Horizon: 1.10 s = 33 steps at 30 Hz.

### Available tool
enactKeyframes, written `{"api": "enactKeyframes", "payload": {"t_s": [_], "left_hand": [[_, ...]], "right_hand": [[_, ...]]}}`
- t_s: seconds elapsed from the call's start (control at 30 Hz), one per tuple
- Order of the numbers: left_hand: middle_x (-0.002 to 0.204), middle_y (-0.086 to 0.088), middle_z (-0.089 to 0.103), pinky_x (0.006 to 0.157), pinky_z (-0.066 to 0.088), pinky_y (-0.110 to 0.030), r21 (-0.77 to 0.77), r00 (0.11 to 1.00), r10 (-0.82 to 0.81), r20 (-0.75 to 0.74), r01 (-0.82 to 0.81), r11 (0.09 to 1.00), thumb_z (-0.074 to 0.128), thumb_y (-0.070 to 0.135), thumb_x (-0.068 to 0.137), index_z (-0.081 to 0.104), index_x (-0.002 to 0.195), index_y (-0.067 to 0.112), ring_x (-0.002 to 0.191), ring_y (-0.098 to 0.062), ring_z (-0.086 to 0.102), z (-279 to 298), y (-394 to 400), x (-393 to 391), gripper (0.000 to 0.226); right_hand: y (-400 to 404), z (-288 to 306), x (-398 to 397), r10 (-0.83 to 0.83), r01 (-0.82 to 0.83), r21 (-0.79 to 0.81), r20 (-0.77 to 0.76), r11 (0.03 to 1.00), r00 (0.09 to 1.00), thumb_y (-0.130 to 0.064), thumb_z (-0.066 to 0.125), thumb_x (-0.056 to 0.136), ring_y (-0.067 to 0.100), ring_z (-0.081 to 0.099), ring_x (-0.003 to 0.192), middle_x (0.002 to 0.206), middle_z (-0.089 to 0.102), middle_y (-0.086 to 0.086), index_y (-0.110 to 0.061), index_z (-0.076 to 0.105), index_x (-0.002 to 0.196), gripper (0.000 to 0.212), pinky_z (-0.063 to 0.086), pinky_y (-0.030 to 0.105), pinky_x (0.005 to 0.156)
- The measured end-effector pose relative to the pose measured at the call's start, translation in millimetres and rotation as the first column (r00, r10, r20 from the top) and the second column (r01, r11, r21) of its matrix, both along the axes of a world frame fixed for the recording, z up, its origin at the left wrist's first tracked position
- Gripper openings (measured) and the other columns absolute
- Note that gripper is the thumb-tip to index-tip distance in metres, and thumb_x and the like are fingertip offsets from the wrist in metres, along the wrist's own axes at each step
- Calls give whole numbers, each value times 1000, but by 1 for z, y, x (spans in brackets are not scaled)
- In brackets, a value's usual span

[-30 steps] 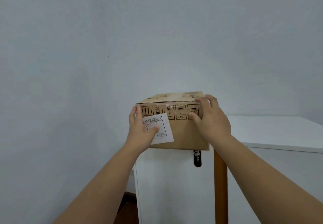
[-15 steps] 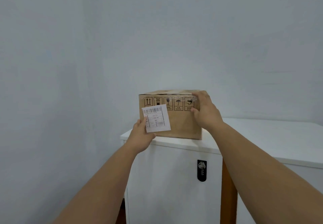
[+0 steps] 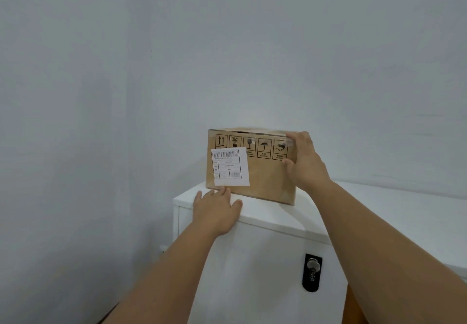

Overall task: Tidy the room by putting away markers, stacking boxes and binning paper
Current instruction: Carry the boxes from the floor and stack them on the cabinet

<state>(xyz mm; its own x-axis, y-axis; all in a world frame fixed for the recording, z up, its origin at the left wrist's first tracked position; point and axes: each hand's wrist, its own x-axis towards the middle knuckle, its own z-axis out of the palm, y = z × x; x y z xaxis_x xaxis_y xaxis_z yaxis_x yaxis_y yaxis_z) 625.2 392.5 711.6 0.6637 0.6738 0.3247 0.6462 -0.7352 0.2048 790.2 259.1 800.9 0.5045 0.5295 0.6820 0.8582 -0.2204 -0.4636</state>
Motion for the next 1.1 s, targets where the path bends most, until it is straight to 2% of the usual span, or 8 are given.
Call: {"api": "enactKeyframes", "payload": {"t_s": [0.17,0.37,0.5,0.6,0.7,0.8,0.93,1.1], "left_hand": [[164,5,12,120,4,-49,-47,997,-45,-57,42,998,16,54,99,18,156,22,150,-22,14,6,4,1,66],[164,8,13,120,-3,-47,-42,978,-190,86,194,980,18,54,101,22,155,29,151,-18,3,-8,-9,-38,59],[164,11,6,122,0,-47,-63,941,-253,226,273,960,22,53,102,27,153,31,151,-14,-2,-50,-31,-97,56],[163,7,17,122,7,-46,-118,961,-225,163,246,962,20,56,101,45,145,29,151,-17,5,-100,-46,-157,57],[161,4,23,122,7,-47,-260,991,-102,91,123,958,22,55,101,52,141,28,151,-21,8,-159,-58,-227,57],[160,-1,27,122,7,-40,-420,986,138,91,-88,903,27,47,104,53,140,23,149,-21,14,-201,-73,-300,50],[155,-6,37,118,16,-36,-537,920,391,7,-326,778,29,41,105,51,141,17,144,-22,28,-247,-83,-392,48],[142,-6,51,110,34,-40,-649,744,668,-14,-515,560,37,47,101,57,132,23,131,-27,44,-298,-90,-484,45]], "right_hand": [[7,-3,-1,-5,5,-9,11,1000,1000,-8,51,91,31,57,106,149,23,-8,-36,27,140,62,44,37,78],[-12,-18,-20,100,-135,-181,-187,974,977,-1,51,89,33,21,145,161,-11,-1,-46,-23,146,104,36,46,109],[-33,-54,-68,-48,16,-208,-152,978,987,-17,55,92,39,29,139,162,-3,2,-45,-16,148,95,30,51,109],[-53,-93,-131,-138,102,-232,-146,967,980,-27,55,92,36,2,148,164,-2,2,-41,-2,152,83,5,54,119],[-67,-148,-200,-42,27,-243,-57,970,997,-24,54,92,35,-7,148,164,-4,3,-36,7,153,79,-6,53,117],[-63,-205,-253,155,-166,-454,-61,875,986,-28,53,94,35,-9,148,163,-7,4,-34,6,154,77,-5,53,118],[-43,-272,-310,240,-343,-683,-246,644,939,-39,52,94,36,-6,148,164,-4,4,-37,4,153,76,0,52,119],[-12,-336,-379,185,-568,-689,-550,450,814,-45,51,88,34,11,147,159,26,3,-40,10,152,76,9,49,120]]}}
